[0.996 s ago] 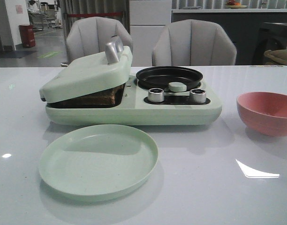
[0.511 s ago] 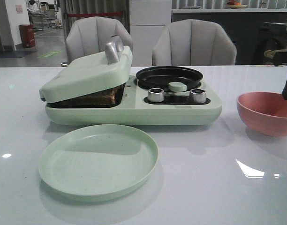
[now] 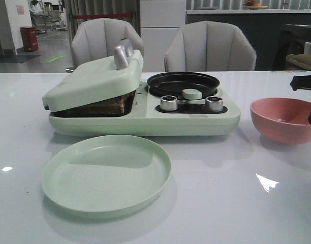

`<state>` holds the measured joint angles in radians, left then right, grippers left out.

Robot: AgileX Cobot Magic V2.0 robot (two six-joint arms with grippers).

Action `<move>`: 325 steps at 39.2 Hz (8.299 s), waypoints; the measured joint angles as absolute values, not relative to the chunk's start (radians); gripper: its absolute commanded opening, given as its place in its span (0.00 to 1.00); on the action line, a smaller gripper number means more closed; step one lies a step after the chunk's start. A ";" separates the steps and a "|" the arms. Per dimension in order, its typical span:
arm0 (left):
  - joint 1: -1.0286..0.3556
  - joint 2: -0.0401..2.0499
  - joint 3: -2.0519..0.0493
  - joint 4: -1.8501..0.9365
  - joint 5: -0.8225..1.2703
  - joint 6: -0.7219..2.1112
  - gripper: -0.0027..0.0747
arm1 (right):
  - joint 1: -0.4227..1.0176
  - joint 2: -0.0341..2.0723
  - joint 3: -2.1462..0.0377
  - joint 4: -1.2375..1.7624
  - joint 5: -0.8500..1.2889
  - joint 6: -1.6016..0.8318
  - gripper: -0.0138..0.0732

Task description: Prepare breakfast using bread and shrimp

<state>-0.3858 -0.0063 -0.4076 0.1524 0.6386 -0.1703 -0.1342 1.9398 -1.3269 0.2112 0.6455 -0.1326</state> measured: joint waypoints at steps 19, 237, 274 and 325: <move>-0.386 -0.006 -0.408 0.152 0.639 -0.170 0.18 | -0.132 1.940 -1.392 0.209 0.726 -0.133 0.30; -0.386 -0.006 -0.408 0.152 0.639 -0.170 0.18 | -0.111 1.862 -1.471 0.164 0.811 -0.201 0.64; -0.386 -0.006 -0.408 0.152 0.639 -0.170 0.18 | 0.138 0.872 -0.802 0.318 0.335 -0.324 0.64; -0.386 -0.006 -0.408 0.152 0.639 -0.170 0.18 | 0.207 0.076 -0.178 0.327 0.175 -0.326 0.33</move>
